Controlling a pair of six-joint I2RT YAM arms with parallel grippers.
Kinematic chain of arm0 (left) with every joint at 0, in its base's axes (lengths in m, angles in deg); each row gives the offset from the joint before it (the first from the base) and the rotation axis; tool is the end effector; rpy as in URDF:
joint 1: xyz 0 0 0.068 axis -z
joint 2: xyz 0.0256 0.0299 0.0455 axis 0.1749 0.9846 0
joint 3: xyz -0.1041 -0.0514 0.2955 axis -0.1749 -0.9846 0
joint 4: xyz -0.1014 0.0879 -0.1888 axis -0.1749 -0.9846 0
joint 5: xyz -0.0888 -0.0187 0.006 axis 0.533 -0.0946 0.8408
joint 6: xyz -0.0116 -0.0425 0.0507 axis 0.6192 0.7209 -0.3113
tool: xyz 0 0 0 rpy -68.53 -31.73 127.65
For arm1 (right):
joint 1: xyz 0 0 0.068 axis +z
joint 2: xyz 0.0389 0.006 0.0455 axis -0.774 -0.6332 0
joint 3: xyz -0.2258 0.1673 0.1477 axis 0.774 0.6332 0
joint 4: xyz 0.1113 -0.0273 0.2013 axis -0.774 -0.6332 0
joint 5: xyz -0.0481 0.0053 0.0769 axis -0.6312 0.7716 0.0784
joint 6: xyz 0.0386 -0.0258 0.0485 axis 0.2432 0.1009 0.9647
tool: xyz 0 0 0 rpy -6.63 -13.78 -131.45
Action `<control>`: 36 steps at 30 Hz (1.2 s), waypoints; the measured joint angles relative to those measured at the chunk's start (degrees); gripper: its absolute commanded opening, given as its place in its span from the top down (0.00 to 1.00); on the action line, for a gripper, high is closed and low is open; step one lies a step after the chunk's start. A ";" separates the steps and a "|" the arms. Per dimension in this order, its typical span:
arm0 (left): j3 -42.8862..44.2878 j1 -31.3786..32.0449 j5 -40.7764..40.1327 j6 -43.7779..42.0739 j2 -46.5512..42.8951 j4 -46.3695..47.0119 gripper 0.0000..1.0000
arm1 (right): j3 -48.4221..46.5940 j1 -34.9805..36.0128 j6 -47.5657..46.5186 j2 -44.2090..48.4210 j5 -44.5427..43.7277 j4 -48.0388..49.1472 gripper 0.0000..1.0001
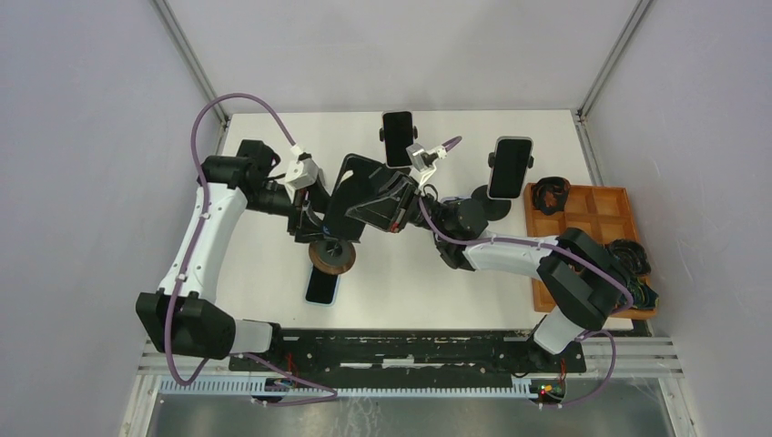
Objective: Remove the phone from the phone stand
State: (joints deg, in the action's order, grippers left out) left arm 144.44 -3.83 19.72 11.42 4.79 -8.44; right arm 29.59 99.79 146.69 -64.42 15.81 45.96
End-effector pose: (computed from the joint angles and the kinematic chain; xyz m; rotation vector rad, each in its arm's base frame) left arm 0.1678 -0.0704 0.3978 1.3760 1.4905 -1.2085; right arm 0.1926 0.2636 0.3906 -0.4488 1.1639 2.0152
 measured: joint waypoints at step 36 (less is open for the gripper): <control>-3.30 0.66 2.49 -4.98 -2.21 0.63 0.98 | 1.20 -1.14 0.74 0.07 -4.68 -0.76 0.69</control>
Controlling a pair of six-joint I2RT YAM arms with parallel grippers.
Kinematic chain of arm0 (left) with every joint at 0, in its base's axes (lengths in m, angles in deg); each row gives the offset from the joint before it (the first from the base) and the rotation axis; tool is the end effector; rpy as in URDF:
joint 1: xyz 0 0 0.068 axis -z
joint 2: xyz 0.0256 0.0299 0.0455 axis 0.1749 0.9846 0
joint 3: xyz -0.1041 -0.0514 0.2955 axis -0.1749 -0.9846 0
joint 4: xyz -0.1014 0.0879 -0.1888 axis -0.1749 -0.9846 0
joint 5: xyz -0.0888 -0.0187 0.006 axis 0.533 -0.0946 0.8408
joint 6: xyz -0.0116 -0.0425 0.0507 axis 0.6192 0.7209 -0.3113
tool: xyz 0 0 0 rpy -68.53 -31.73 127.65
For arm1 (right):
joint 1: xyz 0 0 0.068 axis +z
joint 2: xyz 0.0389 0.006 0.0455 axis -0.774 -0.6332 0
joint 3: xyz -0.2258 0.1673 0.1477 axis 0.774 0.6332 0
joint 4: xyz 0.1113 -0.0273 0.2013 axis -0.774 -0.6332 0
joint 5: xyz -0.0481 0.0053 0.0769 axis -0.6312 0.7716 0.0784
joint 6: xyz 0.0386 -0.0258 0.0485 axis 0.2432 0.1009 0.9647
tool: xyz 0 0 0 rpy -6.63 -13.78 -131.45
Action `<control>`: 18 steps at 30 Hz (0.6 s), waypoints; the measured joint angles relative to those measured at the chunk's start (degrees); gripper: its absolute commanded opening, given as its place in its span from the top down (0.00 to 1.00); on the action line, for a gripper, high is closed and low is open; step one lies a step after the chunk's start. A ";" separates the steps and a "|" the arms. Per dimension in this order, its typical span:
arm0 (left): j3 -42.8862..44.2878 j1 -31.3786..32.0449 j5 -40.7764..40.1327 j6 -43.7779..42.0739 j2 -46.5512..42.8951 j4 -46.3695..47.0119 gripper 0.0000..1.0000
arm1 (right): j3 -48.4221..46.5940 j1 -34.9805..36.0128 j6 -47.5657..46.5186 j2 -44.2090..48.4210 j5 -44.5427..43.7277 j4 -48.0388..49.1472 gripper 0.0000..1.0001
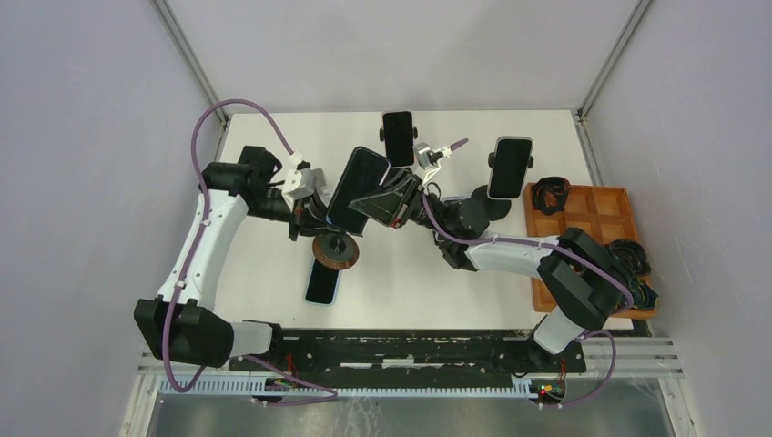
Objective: Remove the phone from the phone stand
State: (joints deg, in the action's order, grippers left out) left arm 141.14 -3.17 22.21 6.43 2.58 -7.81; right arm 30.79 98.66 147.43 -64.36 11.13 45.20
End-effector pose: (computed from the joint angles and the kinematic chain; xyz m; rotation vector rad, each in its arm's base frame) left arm 0.1557 -0.0715 0.3931 1.4069 1.3825 -1.1993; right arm 0.2016 0.2584 0.3848 -0.3261 1.1956 1.9808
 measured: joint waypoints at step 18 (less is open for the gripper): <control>1.46 0.11 -0.70 0.02 -0.02 -0.28 0.98 | 1.99 -2.84 -5.42 7.10 -0.52 -8.07 0.67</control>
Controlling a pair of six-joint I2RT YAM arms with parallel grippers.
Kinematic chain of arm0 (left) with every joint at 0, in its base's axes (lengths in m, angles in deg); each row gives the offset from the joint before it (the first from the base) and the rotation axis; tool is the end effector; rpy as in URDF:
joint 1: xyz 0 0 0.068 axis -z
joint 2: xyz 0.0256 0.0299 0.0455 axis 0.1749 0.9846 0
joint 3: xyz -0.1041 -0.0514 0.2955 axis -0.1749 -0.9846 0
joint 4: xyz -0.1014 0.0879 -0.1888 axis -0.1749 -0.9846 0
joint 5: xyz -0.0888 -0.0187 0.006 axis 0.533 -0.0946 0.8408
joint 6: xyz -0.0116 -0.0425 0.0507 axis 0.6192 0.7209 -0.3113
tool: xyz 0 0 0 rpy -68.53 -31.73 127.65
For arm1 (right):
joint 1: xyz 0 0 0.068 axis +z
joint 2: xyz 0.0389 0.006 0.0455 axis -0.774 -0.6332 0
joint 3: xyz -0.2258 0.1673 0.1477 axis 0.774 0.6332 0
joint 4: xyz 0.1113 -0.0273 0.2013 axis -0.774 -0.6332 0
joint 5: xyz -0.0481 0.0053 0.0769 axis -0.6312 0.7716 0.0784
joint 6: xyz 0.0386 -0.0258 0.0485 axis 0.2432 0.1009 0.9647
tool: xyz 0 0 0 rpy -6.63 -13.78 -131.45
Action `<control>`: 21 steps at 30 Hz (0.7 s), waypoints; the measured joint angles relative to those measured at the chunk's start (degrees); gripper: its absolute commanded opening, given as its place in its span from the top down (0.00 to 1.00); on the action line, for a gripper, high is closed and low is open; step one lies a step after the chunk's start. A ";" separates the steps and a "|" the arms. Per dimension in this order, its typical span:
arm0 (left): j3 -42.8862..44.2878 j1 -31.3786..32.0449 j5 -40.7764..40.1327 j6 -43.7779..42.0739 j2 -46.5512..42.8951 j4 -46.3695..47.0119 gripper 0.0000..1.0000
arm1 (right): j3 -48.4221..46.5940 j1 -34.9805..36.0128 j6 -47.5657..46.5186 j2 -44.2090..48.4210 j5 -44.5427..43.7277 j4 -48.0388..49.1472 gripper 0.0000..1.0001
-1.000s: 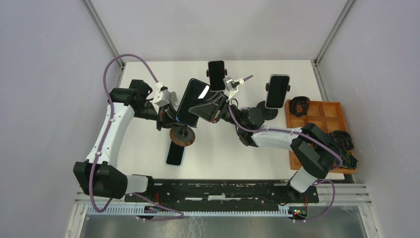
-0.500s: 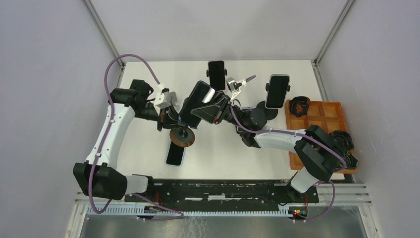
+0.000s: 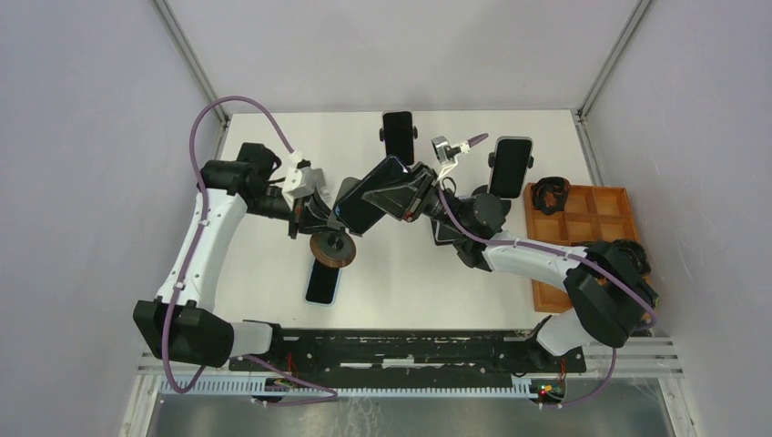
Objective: Remove the phone from the phone stand
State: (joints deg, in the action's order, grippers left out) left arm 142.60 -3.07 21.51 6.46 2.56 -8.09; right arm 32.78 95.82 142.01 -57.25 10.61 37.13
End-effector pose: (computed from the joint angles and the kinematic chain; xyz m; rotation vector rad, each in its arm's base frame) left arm 0.1556 -0.0716 0.3981 1.4223 1.3750 -1.1755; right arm 0.1963 0.2295 0.3968 -0.3220 1.2167 1.8469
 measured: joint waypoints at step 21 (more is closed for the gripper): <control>3.17 -1.70 -1.42 -1.31 3.06 -0.46 0.98 | 2.67 -2.91 0.72 3.82 -1.36 -4.15 0.63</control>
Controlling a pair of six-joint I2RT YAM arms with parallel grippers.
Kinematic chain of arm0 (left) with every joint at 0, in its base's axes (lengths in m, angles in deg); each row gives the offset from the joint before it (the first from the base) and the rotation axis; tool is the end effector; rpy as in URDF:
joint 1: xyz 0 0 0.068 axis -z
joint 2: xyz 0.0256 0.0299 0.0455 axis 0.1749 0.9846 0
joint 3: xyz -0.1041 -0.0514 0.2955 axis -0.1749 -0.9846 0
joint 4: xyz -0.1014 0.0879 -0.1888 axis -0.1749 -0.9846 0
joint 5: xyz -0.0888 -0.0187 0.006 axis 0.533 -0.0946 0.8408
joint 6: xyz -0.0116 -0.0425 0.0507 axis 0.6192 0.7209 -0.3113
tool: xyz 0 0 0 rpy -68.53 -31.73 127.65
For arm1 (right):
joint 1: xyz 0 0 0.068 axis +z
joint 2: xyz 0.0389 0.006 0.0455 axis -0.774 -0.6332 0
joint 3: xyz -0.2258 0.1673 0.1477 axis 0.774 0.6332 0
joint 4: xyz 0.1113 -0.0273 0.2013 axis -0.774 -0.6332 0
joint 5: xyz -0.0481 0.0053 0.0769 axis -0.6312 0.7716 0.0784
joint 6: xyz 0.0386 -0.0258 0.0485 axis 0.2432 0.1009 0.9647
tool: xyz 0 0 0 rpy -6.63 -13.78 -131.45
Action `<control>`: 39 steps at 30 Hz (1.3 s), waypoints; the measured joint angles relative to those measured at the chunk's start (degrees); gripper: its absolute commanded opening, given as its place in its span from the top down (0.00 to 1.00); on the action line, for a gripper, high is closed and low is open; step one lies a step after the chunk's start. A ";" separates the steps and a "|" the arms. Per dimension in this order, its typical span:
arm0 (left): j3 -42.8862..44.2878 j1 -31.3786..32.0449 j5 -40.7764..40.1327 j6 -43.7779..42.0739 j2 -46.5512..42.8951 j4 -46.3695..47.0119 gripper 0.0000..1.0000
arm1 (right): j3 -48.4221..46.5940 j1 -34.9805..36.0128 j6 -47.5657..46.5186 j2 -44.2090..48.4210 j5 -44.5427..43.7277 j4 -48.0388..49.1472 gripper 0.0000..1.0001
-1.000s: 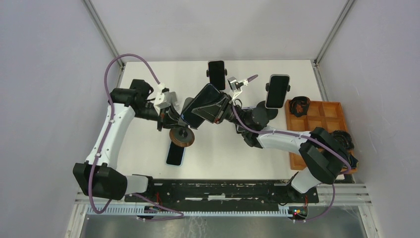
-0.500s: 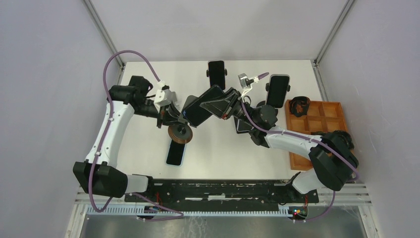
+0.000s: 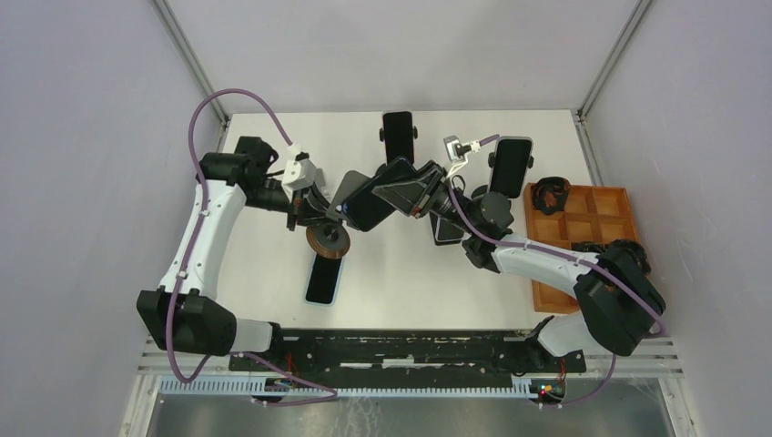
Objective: Remove the phone from the phone stand
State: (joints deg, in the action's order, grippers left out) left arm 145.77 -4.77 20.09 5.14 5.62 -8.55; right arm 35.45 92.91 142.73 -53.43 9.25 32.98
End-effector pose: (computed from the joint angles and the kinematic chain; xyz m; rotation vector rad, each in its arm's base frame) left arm 0.1733 -0.0681 0.4010 1.4227 1.3955 -1.1287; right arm 0.1974 0.2084 0.3934 -0.2416 1.2741 1.7975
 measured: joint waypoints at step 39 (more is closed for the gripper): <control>6.73 -11.02 0.68 -1.33 8.59 0.28 0.98 | 2.21 5.88 -7.28 -0.63 2.40 -26.16 1.00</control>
State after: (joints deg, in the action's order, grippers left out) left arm 152.50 -15.79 20.77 3.81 14.21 -8.26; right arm 37.66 98.79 135.45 -54.06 11.66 6.82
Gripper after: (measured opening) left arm 0.059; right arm 0.192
